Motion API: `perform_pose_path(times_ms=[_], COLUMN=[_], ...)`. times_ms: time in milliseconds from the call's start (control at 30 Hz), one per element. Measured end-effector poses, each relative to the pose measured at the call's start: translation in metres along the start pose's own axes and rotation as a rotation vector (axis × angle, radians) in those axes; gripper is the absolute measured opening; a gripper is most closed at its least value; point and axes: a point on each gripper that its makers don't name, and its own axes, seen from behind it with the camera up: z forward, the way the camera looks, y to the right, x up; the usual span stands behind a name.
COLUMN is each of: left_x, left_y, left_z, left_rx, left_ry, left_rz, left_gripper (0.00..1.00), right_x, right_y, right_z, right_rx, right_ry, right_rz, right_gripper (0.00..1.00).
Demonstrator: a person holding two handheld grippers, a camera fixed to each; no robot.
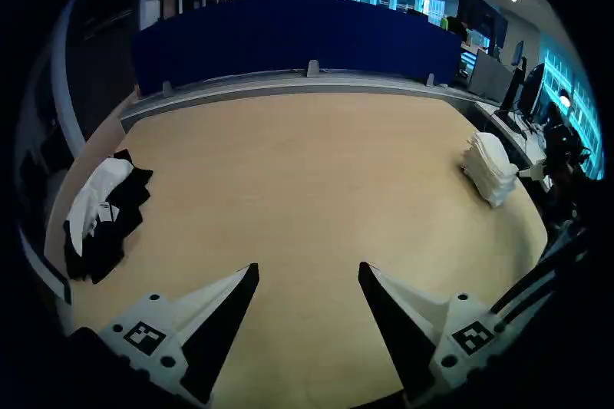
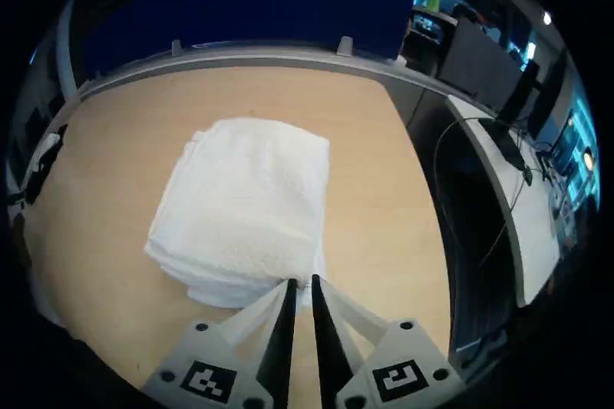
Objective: Fold towel
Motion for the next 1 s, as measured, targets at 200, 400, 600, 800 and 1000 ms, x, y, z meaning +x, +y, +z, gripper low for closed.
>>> perform_pose_path(times_ms=[200, 400, 600, 800, 1000], left_x=[0.002, 0.002, 0.0, -0.001, 0.0], left_y=[0.0, 0.001, -0.001, -0.001, 0.002], left_z=[0.0, -0.001, 0.0, 0.001, 0.003], left_rx=[-0.006, -0.011, -0.012, -0.017, -0.023], left_ry=[0.002, 0.004, 0.005, 0.004, 0.004], left_rz=[0.003, 0.005, 0.002, -0.001, 0.005], left_gripper=[0.96, 0.96, 0.96, 0.96, 0.96], right_x=[0.002, 0.004, -0.002, -0.006, 0.005], right_y=[0.004, 0.011, 0.015, 0.017, 0.014], right_z=[-0.007, -0.011, -0.016, -0.021, -0.023], right_rx=[-0.021, -0.05, -0.064, -0.07, -0.061], right_ry=[0.023, 0.037, 0.024, 0.024, 0.05], right_rz=[0.008, 0.002, -0.012, -0.006, 0.005], right_gripper=[0.47, 0.6, 0.6, 0.6, 0.79])
